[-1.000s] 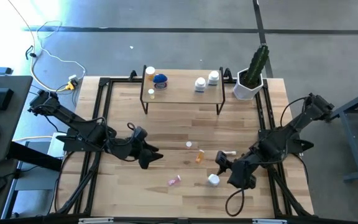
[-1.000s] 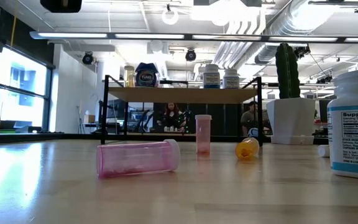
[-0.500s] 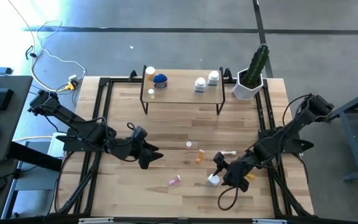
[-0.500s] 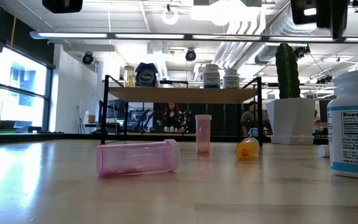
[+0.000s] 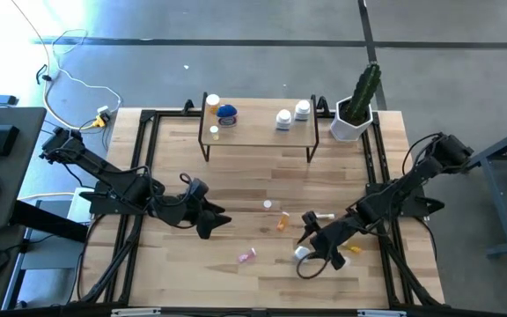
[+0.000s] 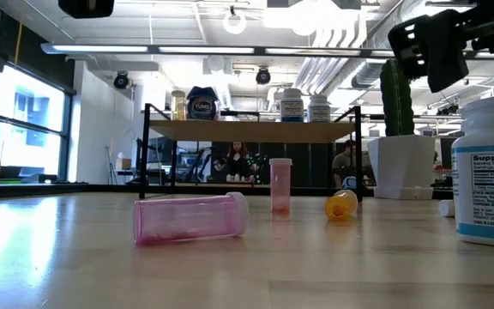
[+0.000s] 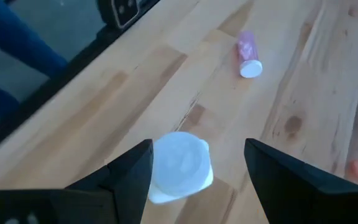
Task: Pick and place medicine bottles onto shelf by color
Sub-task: Put the large white pill bottle on the shelf
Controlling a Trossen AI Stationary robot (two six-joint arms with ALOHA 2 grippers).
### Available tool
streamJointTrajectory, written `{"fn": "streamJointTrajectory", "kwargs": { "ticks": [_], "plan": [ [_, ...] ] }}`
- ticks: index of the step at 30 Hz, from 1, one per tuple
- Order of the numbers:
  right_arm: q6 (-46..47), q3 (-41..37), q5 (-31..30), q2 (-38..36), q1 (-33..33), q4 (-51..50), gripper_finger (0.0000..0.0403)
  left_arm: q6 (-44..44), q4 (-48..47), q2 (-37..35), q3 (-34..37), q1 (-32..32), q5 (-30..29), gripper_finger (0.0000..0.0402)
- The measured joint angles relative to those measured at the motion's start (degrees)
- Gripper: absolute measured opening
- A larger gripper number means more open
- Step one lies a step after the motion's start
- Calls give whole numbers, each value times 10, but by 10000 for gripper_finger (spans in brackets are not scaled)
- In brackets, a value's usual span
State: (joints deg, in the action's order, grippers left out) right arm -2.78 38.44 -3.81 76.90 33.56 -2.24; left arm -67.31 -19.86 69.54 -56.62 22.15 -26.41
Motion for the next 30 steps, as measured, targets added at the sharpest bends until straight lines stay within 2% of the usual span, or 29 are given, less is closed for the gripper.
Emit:
{"fn": "streamJointTrajectory", "kwargs": {
  "ticks": [8,11,14,22,30],
  "plan": [
    [125,0,5,0,6,3,245,0,0,0,0,0,0,257],
    [155,0,-24,0,14,3,245,0,0,0,0,0,0,257],
    [158,0,-42,7,19,4,245,0,0,0,0,0,0,257],
    [163,1,-36,65,29,31,245,0,0,0,0,0,0,257],
    [188,1,-50,78,28,30,236,4,0,0,0,0,0,257]
  ]
}}
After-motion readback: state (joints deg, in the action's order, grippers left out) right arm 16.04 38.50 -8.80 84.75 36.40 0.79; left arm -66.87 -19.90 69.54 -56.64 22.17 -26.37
